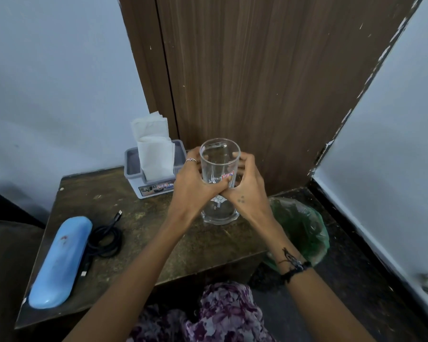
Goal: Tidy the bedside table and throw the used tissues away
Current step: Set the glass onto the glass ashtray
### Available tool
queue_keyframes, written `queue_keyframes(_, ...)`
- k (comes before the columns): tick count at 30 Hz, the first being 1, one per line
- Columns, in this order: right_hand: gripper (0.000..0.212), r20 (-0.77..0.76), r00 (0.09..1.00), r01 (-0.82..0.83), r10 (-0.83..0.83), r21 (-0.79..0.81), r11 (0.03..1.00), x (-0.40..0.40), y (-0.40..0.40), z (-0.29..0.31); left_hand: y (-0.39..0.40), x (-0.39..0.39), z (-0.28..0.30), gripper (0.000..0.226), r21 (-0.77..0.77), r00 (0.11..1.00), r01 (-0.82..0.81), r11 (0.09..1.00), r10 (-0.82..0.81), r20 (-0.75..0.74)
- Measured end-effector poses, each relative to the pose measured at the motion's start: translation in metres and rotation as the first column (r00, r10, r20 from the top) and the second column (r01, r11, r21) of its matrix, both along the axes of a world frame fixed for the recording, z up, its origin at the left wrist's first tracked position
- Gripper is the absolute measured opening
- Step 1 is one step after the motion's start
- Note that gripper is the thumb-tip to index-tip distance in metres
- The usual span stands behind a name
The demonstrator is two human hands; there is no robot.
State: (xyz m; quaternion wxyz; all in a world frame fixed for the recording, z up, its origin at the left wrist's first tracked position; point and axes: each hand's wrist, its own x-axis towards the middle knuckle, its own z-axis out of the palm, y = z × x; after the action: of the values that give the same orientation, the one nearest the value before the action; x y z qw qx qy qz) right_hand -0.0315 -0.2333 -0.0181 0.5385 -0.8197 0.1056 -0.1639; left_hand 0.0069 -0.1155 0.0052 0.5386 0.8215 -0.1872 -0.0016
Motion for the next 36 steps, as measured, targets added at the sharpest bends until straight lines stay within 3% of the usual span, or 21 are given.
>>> queue_keyframes(11, 0.076, -0.030, 0.997, 0.069, -0.069, -0.019, 0.997, -0.015, 0.010, -0.036, 0.007, 0.001, -0.028, 0.079, 0.107, 0.992, 0.086, 0.991, -0.075, -0.106)
queue_keyframes(21, 0.077, -0.011, 0.995, 0.095, -0.096, -0.096, 0.991, -0.012, 0.013, -0.043, 0.010, 0.006, -0.038, 0.081, 0.086, 0.992, 0.087, 0.992, -0.079, -0.096)
queue_keyframes(30, 0.078, -0.013, 0.995, 0.098, -0.100, -0.135, 0.986, -0.012, 0.014, -0.045, 0.012, 0.005, -0.039, 0.081, 0.050, 0.987, 0.112, 0.993, -0.105, -0.119)
queue_keyframes(36, 0.084, -0.060, 0.998, 0.015, -0.021, -0.097, 0.995, -0.016, 0.007, -0.045, 0.020, -0.007, -0.052, 0.075, -0.097, 0.965, 0.119, 0.988, -0.138, -0.224)
